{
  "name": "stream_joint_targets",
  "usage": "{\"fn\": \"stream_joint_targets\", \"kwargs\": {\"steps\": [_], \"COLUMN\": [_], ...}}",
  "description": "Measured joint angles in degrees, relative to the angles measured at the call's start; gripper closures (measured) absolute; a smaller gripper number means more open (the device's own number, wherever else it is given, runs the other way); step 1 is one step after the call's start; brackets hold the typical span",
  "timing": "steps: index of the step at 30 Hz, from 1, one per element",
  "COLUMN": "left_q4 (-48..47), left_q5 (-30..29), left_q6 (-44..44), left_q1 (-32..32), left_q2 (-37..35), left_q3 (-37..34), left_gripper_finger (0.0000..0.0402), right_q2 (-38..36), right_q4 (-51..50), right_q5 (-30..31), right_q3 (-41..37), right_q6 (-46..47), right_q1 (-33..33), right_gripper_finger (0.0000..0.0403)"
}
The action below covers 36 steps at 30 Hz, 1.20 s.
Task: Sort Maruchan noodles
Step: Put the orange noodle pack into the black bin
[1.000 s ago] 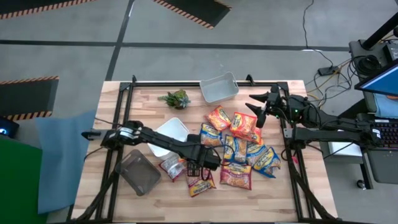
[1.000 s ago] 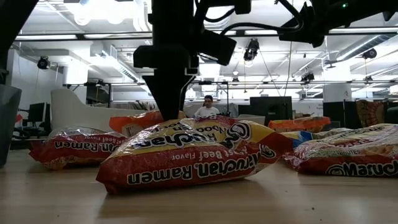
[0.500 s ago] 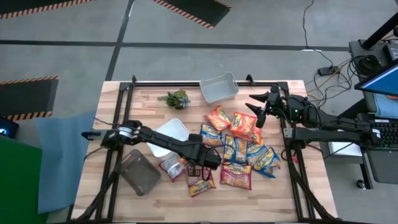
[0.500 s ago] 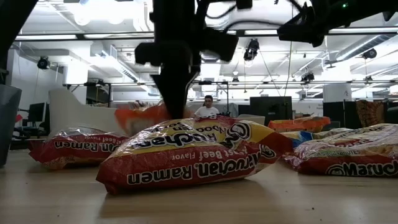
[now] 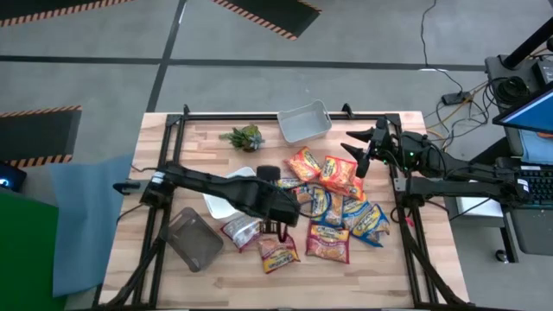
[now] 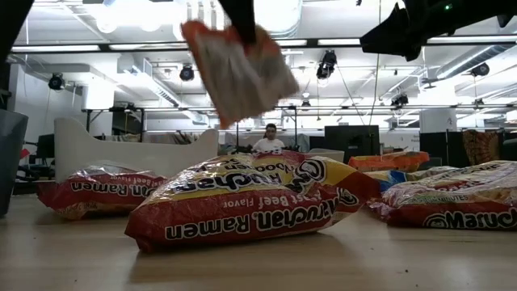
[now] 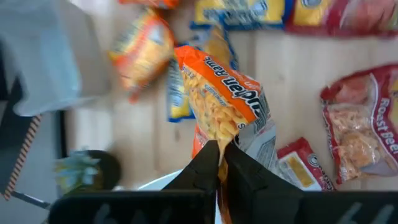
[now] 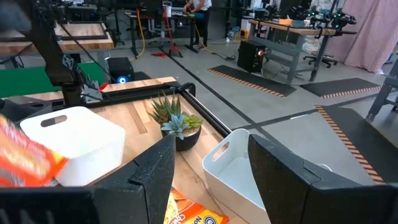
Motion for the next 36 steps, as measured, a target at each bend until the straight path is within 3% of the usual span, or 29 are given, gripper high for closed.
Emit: {"fn": "stream_joint_targets", "kwargs": {"steps": [5, 9, 13, 19, 27, 36], "left_q4": [-6.6, -6.4, -6.5, -6.4, -6.4, 0.5], "left_q5": [-0.3, 11.3, 20.2, 27.3, 44.0, 44.8], "left_q6": [-1.5, 1.0, -1.7, -8.7, -24.5, -21.4], "left_q1": [-0.4, -0.8, -1.5, -4.2, -8.9, -11.1], "left_q2": [-3.0, -7.4, -12.9, -23.1, -36.7, -40.0], "left_q3": [6.6, 6.7, 2.8, -11.3, -36.7, -53.8], "left_gripper_finger": [0.0402, 0.0402, 0.0401, 0.0401, 0.0401, 0.0401], "right_q2": [0.0, 0.0, 0.1, 0.5, 0.5, 0.5], "right_q4": [0.0, 0.0, 0.0, -0.1, 0.0, 0.0], "right_q5": [0.0, 0.0, 0.1, 0.2, 0.3, 0.4], "right_q3": [0.0, 0.0, 0.0, 0.0, 0.0, 0.0], "right_q6": [0.0, -0.1, -0.8, -0.8, -0.8, -0.8], "right_q1": [0.0, 0.0, 0.0, 0.0, 0.0, 0.0], "right_gripper_finger": [0.0211, 0.0211, 0.0211, 0.0211, 0.0211, 0.0211]}}
